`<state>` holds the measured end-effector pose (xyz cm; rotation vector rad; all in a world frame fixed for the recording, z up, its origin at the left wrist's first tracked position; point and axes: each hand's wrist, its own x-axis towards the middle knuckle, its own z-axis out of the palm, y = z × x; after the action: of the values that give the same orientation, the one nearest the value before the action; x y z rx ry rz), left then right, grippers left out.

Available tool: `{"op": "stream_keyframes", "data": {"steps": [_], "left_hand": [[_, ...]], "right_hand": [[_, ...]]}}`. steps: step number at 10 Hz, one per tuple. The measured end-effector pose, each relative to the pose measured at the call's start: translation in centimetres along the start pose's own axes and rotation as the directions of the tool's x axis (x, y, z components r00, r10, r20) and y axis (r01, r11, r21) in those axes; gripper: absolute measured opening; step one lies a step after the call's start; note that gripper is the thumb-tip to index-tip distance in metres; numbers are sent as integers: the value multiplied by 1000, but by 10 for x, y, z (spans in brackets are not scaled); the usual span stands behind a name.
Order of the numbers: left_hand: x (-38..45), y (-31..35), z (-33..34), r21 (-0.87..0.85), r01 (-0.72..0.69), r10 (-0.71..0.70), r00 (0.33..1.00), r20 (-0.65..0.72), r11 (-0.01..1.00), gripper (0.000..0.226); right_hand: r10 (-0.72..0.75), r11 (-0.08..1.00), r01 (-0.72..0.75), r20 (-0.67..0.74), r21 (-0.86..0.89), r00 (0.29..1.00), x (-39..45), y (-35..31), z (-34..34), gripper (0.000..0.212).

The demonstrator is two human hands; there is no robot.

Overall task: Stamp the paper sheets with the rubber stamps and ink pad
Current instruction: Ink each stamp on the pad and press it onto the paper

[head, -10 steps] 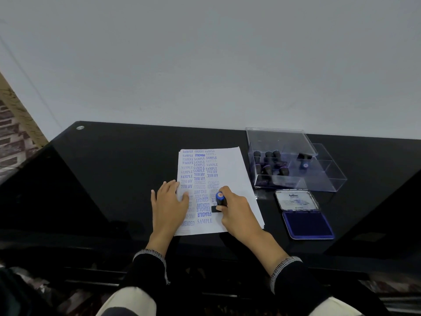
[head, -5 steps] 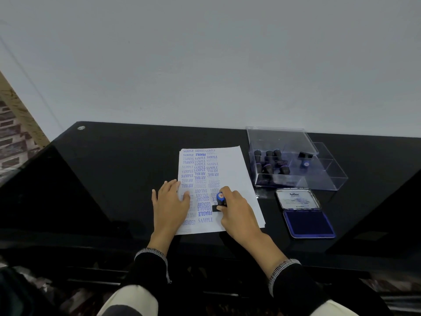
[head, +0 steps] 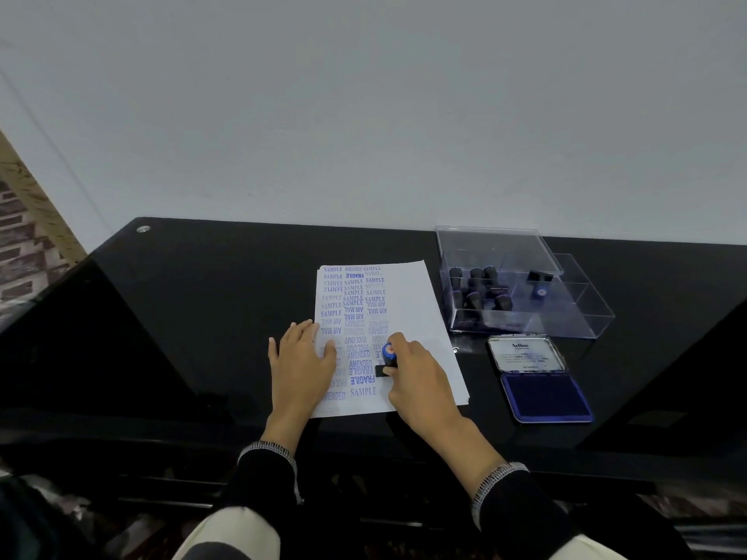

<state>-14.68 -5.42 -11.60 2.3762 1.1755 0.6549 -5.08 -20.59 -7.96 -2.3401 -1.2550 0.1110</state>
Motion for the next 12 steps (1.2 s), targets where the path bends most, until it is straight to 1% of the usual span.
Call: {"op": "stream_keyframes", "data": {"steps": [1,3,4,5,6,7,8,10,12], "left_hand": [[0,0,0,1,-1,1,1000,-2,1000,50],[0,-1,0,3,0,0,1000,2,1000,50],[0,-1,1,9,2,-2,1000,5,1000,50],[0,-1,1,16,3,-3,1000,3,1000,50],[0,0,1,16,3,-3,1000,4,1000,50],[0,-1,1,23,3,-3,1000,8,1000,50],[0,-1,1,20,1,-1,1000,6,1000,50],[1,0,0,16,5,-5,1000,6,1000,50],[1,2,-1,16,12,-12,1000,2,1000,50]], "right_hand": [[17,999,-18,12,32,1000,3,-1,-1,37],[5,1000,-5,-10,-18,1000,2,-4,-2,34],[25,999,-25,-6,38,1000,1,-4,0,35],[24,999,-24,-1,44,1000,2,-3,0,35],[1,1000,-2,-25,-14,1000,0,-3,-1,35],[5,1000,-5,-42,11,999,-1,-3,0,35],[12,999,-11,-29,39,1000,-1,-3,1,35],[7,999,-5,-53,33,999,-2,-1,2,35],[-4,997,9,-74,77,997,-2,5,6,29]]}}
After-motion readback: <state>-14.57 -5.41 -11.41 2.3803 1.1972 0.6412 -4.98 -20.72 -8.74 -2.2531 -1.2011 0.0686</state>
